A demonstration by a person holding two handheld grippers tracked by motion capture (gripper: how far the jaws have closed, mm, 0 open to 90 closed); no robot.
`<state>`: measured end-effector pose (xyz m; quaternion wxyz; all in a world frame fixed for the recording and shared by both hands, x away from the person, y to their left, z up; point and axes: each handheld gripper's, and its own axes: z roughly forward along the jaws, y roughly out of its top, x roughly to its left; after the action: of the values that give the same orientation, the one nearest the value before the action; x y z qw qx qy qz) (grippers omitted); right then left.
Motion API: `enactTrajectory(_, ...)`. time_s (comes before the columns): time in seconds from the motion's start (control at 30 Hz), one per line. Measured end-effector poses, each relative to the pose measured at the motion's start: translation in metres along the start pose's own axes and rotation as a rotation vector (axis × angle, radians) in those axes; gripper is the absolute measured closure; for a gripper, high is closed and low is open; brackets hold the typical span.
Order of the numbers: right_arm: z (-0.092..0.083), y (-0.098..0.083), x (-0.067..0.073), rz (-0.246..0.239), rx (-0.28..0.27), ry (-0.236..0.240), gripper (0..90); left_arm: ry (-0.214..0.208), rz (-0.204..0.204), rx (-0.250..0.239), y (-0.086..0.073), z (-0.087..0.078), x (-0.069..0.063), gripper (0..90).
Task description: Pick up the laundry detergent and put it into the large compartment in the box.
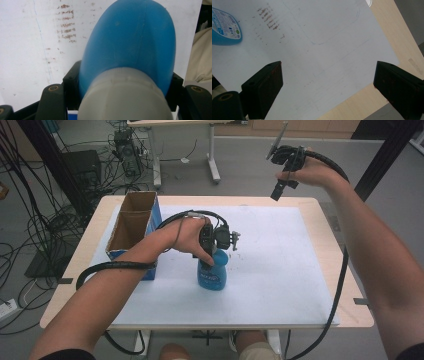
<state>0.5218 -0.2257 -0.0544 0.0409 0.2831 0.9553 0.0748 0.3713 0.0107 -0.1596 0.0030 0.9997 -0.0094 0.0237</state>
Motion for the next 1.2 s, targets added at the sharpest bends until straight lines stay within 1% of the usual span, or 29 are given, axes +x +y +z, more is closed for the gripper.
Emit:
enactTrajectory(0.17, -0.0005, 0.0001, 0.0006, 0.0, -0.002, 0.0, 8.7, 0.0, 0.001, 0.003, 0.0008, 0.0, 0.0001, 36.3)
enactTrajectory(0.27, 0.0005, 0.001, 0.0008, 0.0, 0.006, -0.001, 8.7, -0.003, 0.001, 0.006, 0.0011, -0.0002, 0.0006, 36.4)
enactTrajectory(0.4, 0.0006, 0.0003, 0.0009, 0.002, 0.003, -0.002, 8.7, -0.004, -0.004, 0.006, 0.0011, -0.0004, 0.0009, 36.6)
enactTrajectory(0.6, 0.0007, 0.0018, 0.003, -0.007, 0.004, -0.003, 8.7, -0.008, -0.009, 0.01, 0.002, -0.0005, 0.0021, 36.7)
enactTrajectory(0.67, 0.0006, 0.0027, 0.0037, -0.007, 0.006, -0.003, 8.7, -0.006, -0.015, 0.002, 0.0004, -0.0001, 0.0016, 36.7)
enactTrajectory(1.2, -0.0009, 0.0012, 0.0049, -0.006, -0.001, -0.007, 8.7, -0.008, -0.016, 0.015, 0.003, -0.0006, 0.0014, 36.9)
